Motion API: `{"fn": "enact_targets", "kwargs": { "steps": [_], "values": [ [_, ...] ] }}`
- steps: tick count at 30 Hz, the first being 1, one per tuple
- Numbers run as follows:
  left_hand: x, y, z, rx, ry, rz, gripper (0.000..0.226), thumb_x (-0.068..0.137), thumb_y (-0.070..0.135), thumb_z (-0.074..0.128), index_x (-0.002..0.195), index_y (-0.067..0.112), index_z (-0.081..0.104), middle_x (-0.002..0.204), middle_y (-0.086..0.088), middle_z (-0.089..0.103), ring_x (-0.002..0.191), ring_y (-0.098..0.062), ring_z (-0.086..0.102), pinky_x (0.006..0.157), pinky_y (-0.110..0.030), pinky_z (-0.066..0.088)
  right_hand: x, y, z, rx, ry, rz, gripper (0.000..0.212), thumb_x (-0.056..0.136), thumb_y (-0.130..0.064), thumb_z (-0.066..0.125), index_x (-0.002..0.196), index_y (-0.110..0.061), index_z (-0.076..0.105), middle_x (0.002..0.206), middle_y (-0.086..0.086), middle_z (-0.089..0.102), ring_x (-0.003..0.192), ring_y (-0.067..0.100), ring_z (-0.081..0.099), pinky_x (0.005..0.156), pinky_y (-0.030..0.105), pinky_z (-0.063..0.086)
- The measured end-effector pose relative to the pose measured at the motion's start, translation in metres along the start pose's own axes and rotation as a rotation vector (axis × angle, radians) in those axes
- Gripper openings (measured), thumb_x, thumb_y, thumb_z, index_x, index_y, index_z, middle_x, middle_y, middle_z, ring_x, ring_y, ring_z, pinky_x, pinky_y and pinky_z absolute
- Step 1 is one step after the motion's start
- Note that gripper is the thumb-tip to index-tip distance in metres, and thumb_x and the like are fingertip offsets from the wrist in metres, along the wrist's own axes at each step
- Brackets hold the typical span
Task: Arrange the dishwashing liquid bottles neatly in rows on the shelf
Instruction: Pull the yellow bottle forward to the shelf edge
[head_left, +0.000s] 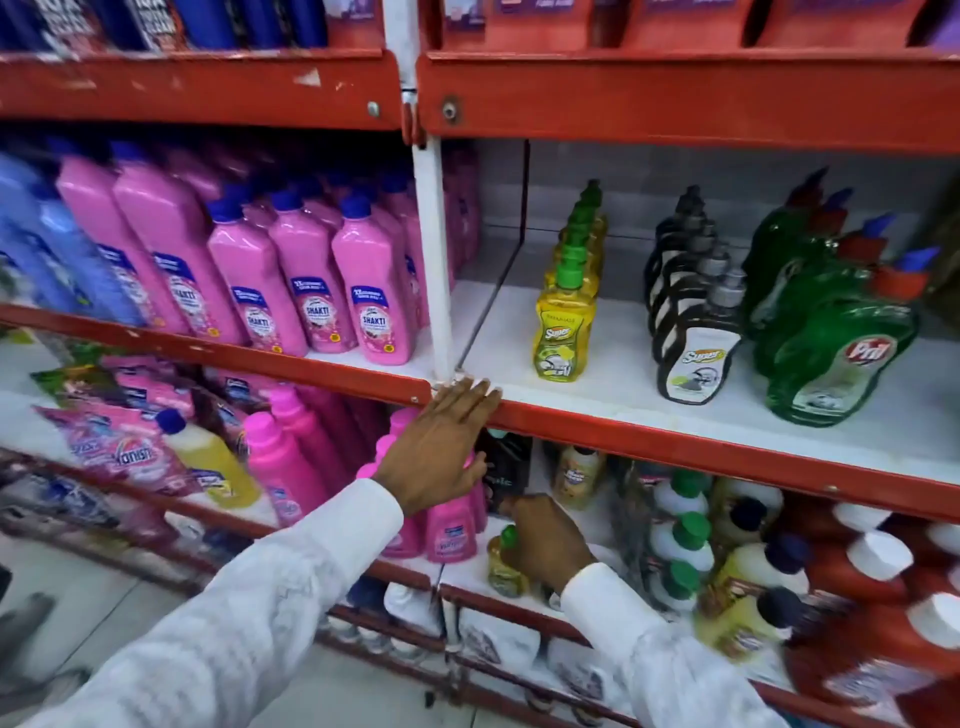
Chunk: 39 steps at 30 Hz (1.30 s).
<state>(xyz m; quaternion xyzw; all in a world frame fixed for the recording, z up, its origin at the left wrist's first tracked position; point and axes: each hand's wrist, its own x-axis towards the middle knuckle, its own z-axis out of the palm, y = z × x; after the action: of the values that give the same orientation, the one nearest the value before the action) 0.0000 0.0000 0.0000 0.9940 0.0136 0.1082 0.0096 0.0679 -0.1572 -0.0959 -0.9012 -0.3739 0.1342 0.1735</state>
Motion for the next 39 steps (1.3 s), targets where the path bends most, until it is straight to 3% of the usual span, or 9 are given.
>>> {"fn": "enact_targets", "kwargs": {
  "steps": [3,7,10,13,17,22,29,32,39],
  "values": [
    [0.0,-0.002,-0.001,-0.059,-0.009,-0.006,0.078,0.09,0.025,0.056,0.155,0.014,0.015,0.164,-0.011,0.022,0.153,-0.026,0.015,0.127,-0.041,0.013,0.004,-0.003,0.012,-0.033,-0.047,0.065,0.029,0.086,-0.027,0.063,0.111,-0.013,0.07,0.113,0.019,0.069,0.101,0.037,0.069,0.084,0.039,0.057],
    [0.0,0.002,-0.002,-0.142,0.027,-0.058,0.08,0.082,0.011,0.059,0.153,0.014,0.022,0.162,-0.008,0.029,0.152,-0.024,0.018,0.126,-0.036,0.014,0.001,-0.008,0.012,0.019,-0.024,0.112,0.031,0.079,-0.029,0.071,0.106,-0.015,0.073,0.11,0.015,0.069,0.096,0.031,0.07,0.078,0.027,0.053],
    [0.001,0.002,-0.004,-0.201,0.042,-0.077,0.082,0.077,0.0,0.058,0.152,0.015,0.028,0.159,-0.007,0.035,0.151,-0.024,0.022,0.126,-0.036,0.019,-0.011,-0.018,-0.005,0.073,0.029,0.117,0.028,0.074,-0.03,0.074,0.1,-0.019,0.075,0.102,0.01,0.073,0.089,0.026,0.07,0.077,0.026,0.055],
    [0.002,-0.002,-0.005,-0.232,0.073,-0.084,0.087,0.073,-0.012,0.054,0.151,0.02,0.031,0.158,-0.003,0.038,0.15,-0.02,0.026,0.122,-0.033,0.026,-0.03,-0.031,-0.05,0.157,0.169,0.066,0.03,0.067,-0.027,0.081,0.095,-0.02,0.074,0.093,0.001,0.075,0.079,0.017,0.07,0.076,0.03,0.059],
    [0.003,-0.007,-0.005,-0.266,0.121,-0.118,0.095,0.068,-0.023,0.047,0.148,0.027,0.037,0.156,0.0,0.042,0.148,-0.015,0.031,0.112,-0.035,0.04,-0.061,-0.055,-0.14,0.297,0.404,0.002,0.043,0.063,-0.026,0.087,0.102,-0.033,0.07,0.082,-0.015,0.068,0.069,-0.007,0.064,0.061,0.008,0.054],
    [0.002,-0.007,-0.005,-0.284,0.146,-0.123,0.088,0.07,-0.019,0.047,0.144,0.027,0.044,0.151,-0.004,0.049,0.143,-0.02,0.041,0.113,-0.036,0.041,-0.068,-0.08,-0.231,0.31,0.684,-0.087,0.042,0.058,-0.031,0.079,0.099,-0.025,0.074,0.082,-0.005,0.077,0.069,0.009,0.072,0.07,0.024,0.06],
    [0.006,-0.001,-0.012,-0.272,0.127,-0.168,0.086,0.069,-0.017,0.053,0.142,0.029,0.047,0.15,-0.008,0.05,0.133,-0.026,0.053,0.107,-0.035,0.045,-0.007,-0.081,-0.255,0.213,0.565,-0.049,0.041,0.058,-0.028,0.089,0.094,-0.02,0.073,0.083,-0.004,0.076,0.073,0.01,0.072,0.076,0.03,0.062],
    [0.003,0.002,-0.012,-0.263,0.112,-0.202,0.088,0.07,-0.015,0.054,0.143,0.034,0.042,0.152,-0.006,0.047,0.129,-0.03,0.056,0.101,-0.037,0.049,0.011,-0.076,-0.249,0.183,0.589,-0.051,0.038,0.058,-0.03,0.09,0.09,-0.017,0.074,0.082,-0.001,0.075,0.072,0.013,0.07,0.075,0.032,0.062],
    [0.003,0.007,-0.007,-0.293,0.082,-0.229,0.092,0.067,-0.015,0.057,0.144,0.032,0.037,0.156,-0.005,0.039,0.135,-0.029,0.05,0.098,-0.04,0.052,0.032,-0.073,-0.254,0.153,0.546,-0.066,0.036,0.06,-0.032,0.09,0.086,-0.015,0.072,0.079,0.001,0.075,0.068,0.014,0.07,0.069,0.034,0.063]
  ]
}}
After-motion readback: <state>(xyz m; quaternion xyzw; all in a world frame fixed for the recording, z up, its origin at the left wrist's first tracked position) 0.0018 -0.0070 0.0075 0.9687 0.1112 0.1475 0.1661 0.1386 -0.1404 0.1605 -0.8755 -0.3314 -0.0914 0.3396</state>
